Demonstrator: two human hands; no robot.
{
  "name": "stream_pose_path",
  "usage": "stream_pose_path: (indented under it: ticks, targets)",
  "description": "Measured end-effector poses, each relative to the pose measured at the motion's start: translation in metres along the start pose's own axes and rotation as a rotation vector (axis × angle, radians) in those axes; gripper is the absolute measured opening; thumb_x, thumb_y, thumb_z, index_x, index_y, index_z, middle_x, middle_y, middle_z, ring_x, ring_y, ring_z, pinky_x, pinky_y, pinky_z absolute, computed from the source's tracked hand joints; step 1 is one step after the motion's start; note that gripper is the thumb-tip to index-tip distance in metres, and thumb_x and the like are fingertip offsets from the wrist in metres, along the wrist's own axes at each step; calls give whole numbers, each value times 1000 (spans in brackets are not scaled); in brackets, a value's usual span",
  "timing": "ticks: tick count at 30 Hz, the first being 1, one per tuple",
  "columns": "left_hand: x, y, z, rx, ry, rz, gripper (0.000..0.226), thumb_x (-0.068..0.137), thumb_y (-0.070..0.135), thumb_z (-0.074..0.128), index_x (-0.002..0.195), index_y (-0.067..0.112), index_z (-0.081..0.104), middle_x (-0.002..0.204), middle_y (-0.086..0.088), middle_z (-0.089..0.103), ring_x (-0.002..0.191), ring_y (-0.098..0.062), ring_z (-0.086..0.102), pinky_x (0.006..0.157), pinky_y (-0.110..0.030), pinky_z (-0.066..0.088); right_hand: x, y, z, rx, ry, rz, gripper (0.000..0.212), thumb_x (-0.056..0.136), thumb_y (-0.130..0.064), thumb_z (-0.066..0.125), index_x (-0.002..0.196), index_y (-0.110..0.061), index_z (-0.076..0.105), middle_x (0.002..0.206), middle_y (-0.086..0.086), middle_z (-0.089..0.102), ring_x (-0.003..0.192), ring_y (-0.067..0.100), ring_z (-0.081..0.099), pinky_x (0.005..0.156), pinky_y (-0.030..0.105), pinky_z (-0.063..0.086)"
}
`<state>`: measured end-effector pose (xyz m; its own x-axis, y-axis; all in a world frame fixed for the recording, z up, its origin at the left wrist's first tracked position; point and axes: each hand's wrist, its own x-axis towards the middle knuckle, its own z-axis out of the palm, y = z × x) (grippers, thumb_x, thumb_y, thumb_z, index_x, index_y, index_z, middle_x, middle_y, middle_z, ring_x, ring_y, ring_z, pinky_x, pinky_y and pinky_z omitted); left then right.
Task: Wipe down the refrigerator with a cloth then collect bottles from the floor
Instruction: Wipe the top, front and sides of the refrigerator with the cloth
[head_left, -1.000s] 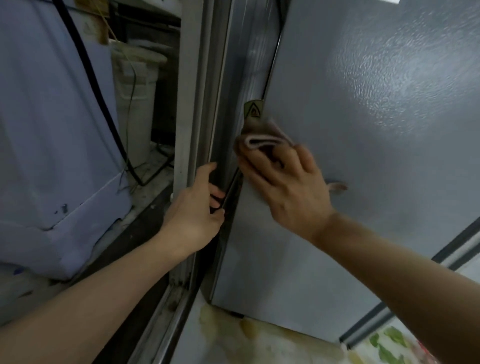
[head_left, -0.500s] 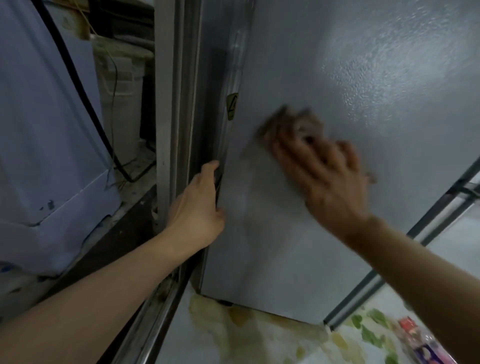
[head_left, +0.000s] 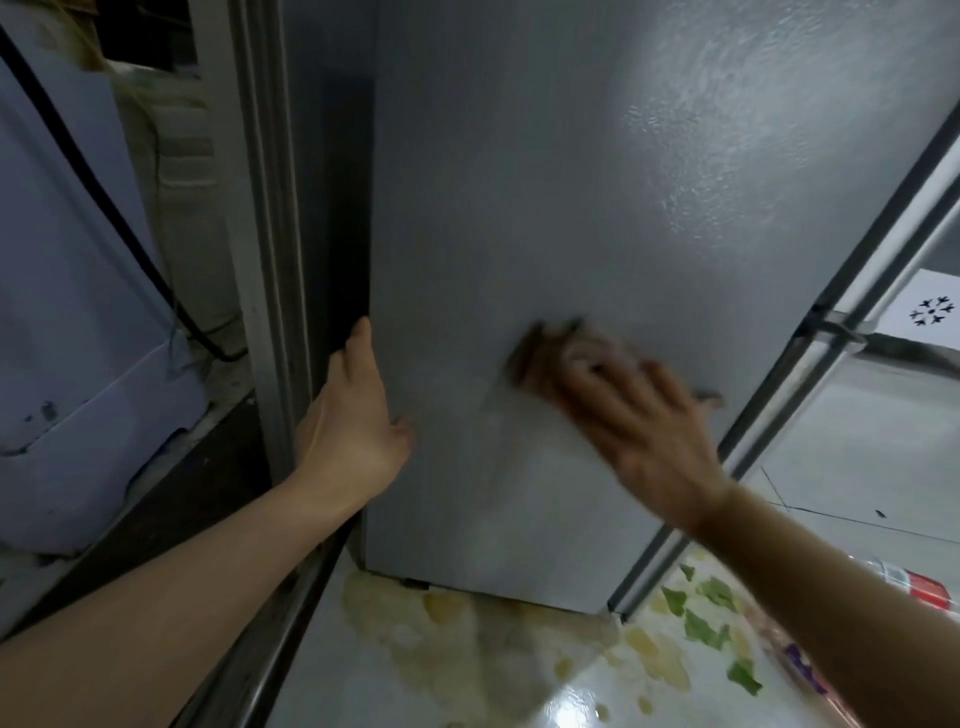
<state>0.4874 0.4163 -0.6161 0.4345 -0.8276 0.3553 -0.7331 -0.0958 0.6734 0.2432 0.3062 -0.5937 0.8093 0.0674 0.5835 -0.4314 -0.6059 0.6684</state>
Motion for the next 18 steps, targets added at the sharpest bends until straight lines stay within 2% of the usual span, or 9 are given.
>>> stream_pose_path:
  ticks: [3,6,8,11,13,15,18]
  targets:
    - [-1,0,6,17,10,-22,97,82,25,65,148,30,-5,144,-4,31,121,-22,42,99,-47,43,14,42,-14,-27,142,210,35,99,-6,37,126,-10,59,126,12,45,109,33,47,76,37,30]
    - [-1,0,10,3,33,-45,98,81,23,66,148,31,-5,143,-6,33,121,-23,43,98,-47,44,1,33,-6,-20,156,251,39,98,-5,33,129,-11,56,128,10,44,113,33,44,82,38,33]
    - [-1,1,12,8,47,-54,97,81,23,67,148,31,-4,143,-5,33,121,-23,44,98,-47,45,-28,11,4,-1,72,182,38,93,-4,38,128,-13,53,130,9,47,114,33,45,89,43,38]
    - [-3,2,12,16,37,-46,96,81,25,67,149,28,-2,143,-6,33,122,-23,43,99,-47,44,-71,-8,2,8,-175,-8,41,86,-4,43,120,-14,63,124,9,62,113,33,57,89,46,51]
    - [-5,1,14,11,24,-56,96,81,25,67,149,28,0,142,-6,34,122,-24,44,99,-48,44,-77,-3,-7,29,-243,-55,39,87,-4,43,116,-15,66,120,9,64,107,31,62,90,44,49]
    - [-8,2,16,32,23,-67,97,81,24,67,149,27,-2,143,-8,32,124,-25,41,100,-49,43,-66,15,-16,56,-194,2,34,88,-4,46,114,-16,65,119,10,63,107,32,59,90,45,45]
    - [-8,4,20,69,47,-86,98,81,22,66,149,26,-4,143,-9,30,125,-26,38,99,-49,42,-43,61,-30,93,40,332,28,85,2,60,107,-15,63,114,10,58,97,30,53,79,39,37]
